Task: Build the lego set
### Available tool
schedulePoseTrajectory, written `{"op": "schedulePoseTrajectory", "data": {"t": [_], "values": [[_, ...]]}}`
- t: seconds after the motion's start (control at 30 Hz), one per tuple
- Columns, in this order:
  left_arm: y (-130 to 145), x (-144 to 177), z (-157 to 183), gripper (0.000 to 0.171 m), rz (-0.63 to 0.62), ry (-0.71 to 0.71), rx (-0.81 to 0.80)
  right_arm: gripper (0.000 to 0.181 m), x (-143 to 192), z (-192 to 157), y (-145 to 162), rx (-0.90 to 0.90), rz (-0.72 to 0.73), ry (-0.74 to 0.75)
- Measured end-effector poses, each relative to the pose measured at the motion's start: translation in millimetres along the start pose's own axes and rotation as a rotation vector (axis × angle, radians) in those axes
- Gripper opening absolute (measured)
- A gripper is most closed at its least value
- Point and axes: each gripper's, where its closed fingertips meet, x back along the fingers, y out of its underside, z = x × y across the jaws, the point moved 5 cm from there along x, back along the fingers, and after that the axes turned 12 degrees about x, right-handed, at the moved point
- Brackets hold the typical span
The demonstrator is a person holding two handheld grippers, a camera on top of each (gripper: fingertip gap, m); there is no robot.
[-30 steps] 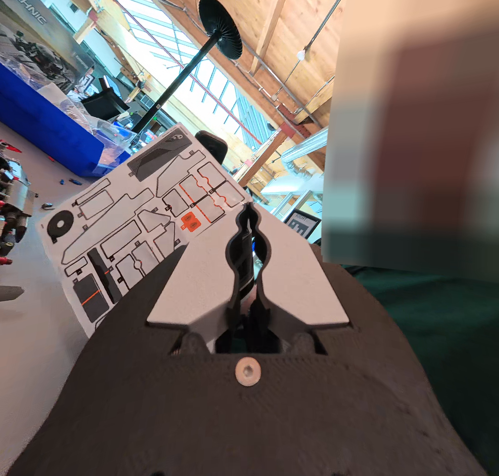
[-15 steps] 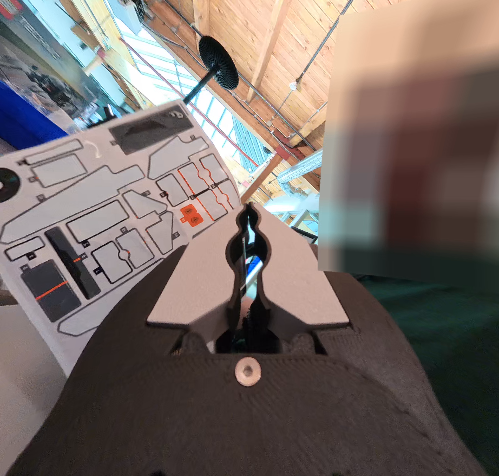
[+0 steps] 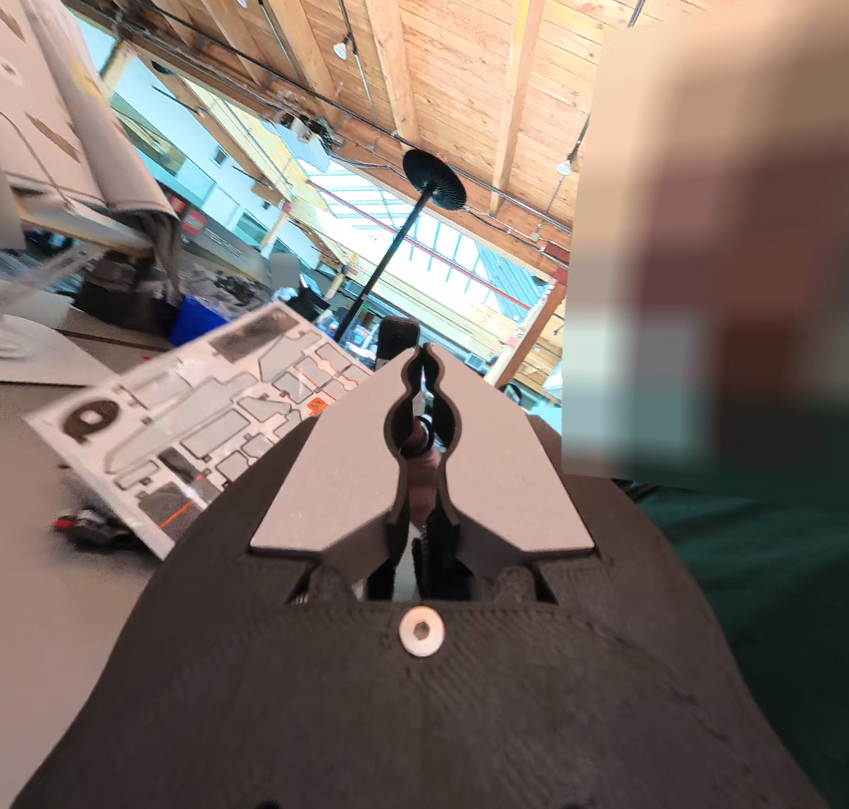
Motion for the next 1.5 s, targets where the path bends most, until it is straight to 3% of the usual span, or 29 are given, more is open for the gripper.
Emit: {"op": "schedulePoseTrajectory", "data": {"t": [0.23,0.43,0.53,0.6,0.7,0.77,0.87,0.93,1.1,1.27,1.5], "values": [[-20.2,33.0,8.2,0.000,0.041,-0.091,-0.116,0.000,-42.7,48.5,-22.2,0.093,-0.174,0.067],[-21.8,45.8,6.5,0.000,0.062,-0.099,-0.125,0.000,-86.6,102.3,-36.8,0.138,-0.209,0.039],[-23.6,50.3,7.6,0.000,0.058,-0.125,-0.151,0.000,-89.2,127.9,-28.8,0.057,-0.239,0.085],[-23.6,51.7,5.8,0.000,0.046,-0.168,-0.185,0.000,-85.1,146.3,-8.4,-0.022,-0.340,0.171],[-21.0,48.3,-0.1,0.000,0.018,-0.256,-0.261,0.043,-72.9,163.6,21.0,-0.102,-0.464,0.288],[-16.7,42.5,-3.9,0.000,-0.018,-0.337,-0.350,0.046,-59.7,166.8,25.0,-0.069,-0.490,0.366],[-10.6,32.0,-7.5,0.000,-0.078,-0.501,-0.551,0.036,-40.8,151.0,11.2,0.026,-0.468,0.437],[-5.0,19.4,-4.3,0.000,-0.125,-0.589,-0.727,0.018,-36.8,118.7,2.4,-0.011,-0.417,0.324],[27.0,-31.3,4.9,0.000,-0.339,-0.709,-1.287,0.020,-28.3,45.0,-9.5,-0.206,-0.208,0.066],[68.0,-74.0,11.9,0.000,-0.540,-0.616,-1.705,0.021,3.0,13.0,-6.7,-0.380,-0.031,-0.032],[111.8,-105.5,16.0,0.000,-0.668,-0.394,-1.899,0.029,47.5,-18.8,2.3,-0.487,0.080,-0.067]]}}
